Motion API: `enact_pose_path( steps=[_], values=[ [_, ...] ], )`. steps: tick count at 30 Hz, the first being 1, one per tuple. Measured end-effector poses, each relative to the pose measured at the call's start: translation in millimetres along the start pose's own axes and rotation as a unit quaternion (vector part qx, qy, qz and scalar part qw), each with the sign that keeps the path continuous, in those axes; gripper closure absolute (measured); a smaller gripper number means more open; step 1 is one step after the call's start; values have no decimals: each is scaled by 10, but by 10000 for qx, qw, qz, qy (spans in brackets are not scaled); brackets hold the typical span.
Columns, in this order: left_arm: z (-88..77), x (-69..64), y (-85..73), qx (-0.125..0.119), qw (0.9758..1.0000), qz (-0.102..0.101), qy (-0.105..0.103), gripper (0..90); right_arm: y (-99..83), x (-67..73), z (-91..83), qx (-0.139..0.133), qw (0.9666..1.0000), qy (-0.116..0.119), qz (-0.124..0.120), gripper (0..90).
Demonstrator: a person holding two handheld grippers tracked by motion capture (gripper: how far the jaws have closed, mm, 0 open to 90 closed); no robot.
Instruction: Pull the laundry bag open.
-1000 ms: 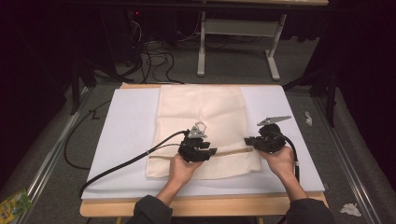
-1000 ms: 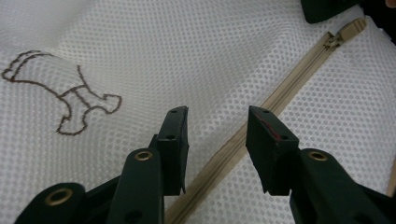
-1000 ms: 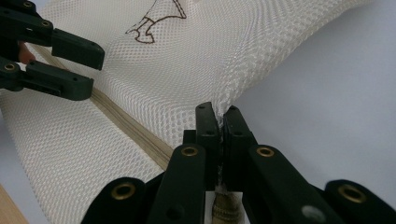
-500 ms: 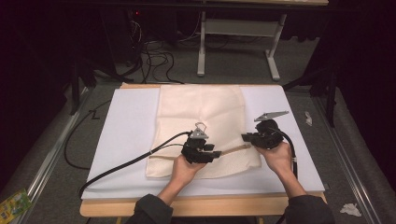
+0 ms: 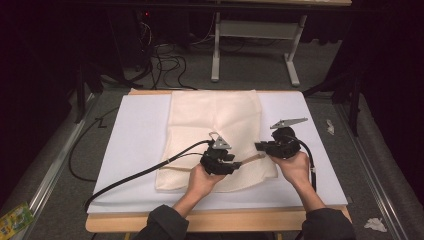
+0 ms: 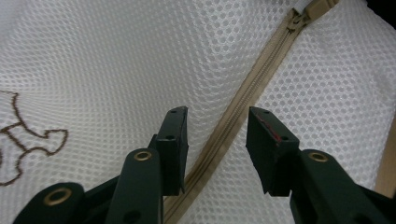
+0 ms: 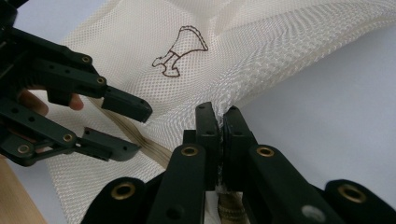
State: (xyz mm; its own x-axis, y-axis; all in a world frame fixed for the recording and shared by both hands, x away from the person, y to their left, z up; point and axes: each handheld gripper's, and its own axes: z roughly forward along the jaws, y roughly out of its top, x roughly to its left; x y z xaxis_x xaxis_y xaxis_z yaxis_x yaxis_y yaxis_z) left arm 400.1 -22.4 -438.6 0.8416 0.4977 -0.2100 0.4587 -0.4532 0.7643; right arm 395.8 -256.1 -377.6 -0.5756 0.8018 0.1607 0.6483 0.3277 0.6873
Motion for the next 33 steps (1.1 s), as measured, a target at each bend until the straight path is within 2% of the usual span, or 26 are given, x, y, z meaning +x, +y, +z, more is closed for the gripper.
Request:
enact_pose_path(
  steps=[6,9,11,19,24,27,31,33],
  values=[
    [27,-18,8,-84,9999,-68,-66,621,-11,1,15,-7,10000,41,26,890],
    [-21,-94,31,-272,9995,113,-117,632,-2,14,20,-63,9999,67,46,890],
    [-8,-153,81,-250,9994,171,-182,635,8,29,28,-49,10000,78,33,890],
    [111,-115,87,-122,9997,58,-220,650,16,41,52,-41,9999,147,55,890],
    [142,-128,125,-117,9998,49,-152,602,33,64,65,-66,9996,264,89,890],
    [141,-147,127,-125,9998,86,-145,575,42,80,78,-73,9997,239,61,890],
    [120,-159,125,-181,9995,135,-238,571,42,63,81,-30,9998,196,85,890],
    [106,-171,134,-309,9989,133,-323,571,40,55,75,-47,9997,199,91,890]
  ],
)
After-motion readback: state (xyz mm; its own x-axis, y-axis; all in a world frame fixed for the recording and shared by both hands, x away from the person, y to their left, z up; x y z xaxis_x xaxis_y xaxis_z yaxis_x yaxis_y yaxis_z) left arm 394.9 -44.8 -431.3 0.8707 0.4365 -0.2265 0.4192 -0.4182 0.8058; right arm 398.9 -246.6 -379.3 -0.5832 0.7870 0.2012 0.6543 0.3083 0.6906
